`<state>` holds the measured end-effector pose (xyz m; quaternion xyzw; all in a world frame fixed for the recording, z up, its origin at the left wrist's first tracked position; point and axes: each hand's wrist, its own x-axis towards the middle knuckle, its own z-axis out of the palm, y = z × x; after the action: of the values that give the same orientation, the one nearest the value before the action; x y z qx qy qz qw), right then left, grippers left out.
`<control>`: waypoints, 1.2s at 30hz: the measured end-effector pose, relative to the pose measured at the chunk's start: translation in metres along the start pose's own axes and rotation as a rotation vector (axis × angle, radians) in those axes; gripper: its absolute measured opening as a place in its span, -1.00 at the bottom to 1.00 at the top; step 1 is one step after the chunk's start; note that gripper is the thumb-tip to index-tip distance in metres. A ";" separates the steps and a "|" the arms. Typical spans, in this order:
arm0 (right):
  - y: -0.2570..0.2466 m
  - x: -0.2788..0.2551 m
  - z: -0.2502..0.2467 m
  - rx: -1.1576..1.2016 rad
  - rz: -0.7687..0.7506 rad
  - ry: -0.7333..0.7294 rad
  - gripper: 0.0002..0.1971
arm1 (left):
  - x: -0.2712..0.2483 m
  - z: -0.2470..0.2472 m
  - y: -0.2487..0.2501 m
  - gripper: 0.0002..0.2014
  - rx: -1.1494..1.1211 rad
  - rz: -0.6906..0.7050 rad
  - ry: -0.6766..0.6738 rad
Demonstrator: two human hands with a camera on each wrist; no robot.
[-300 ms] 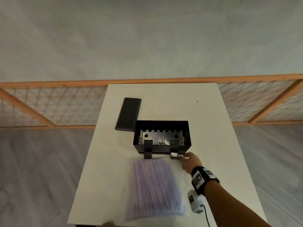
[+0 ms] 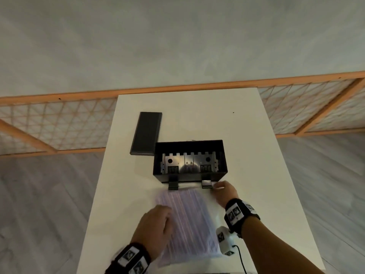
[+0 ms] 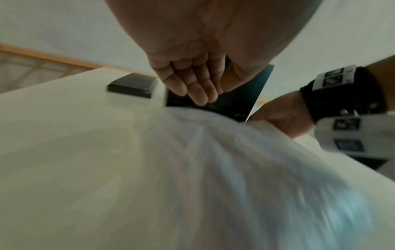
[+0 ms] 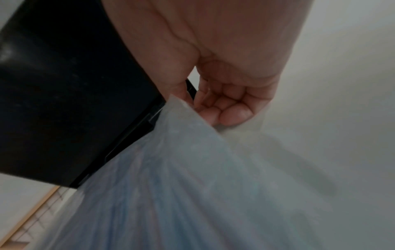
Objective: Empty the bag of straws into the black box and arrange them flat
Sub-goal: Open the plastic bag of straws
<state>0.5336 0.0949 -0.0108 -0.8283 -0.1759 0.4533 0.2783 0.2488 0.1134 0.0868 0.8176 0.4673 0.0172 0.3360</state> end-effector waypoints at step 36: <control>0.028 -0.063 -0.050 0.039 -0.182 -0.238 -0.82 | 0.128 0.076 0.043 -0.83 -0.470 0.066 -0.497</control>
<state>0.5445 0.0237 0.0344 -0.7438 -0.2732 0.5244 0.3117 0.3797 0.1579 0.0157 0.7117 0.3276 -0.0644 0.6180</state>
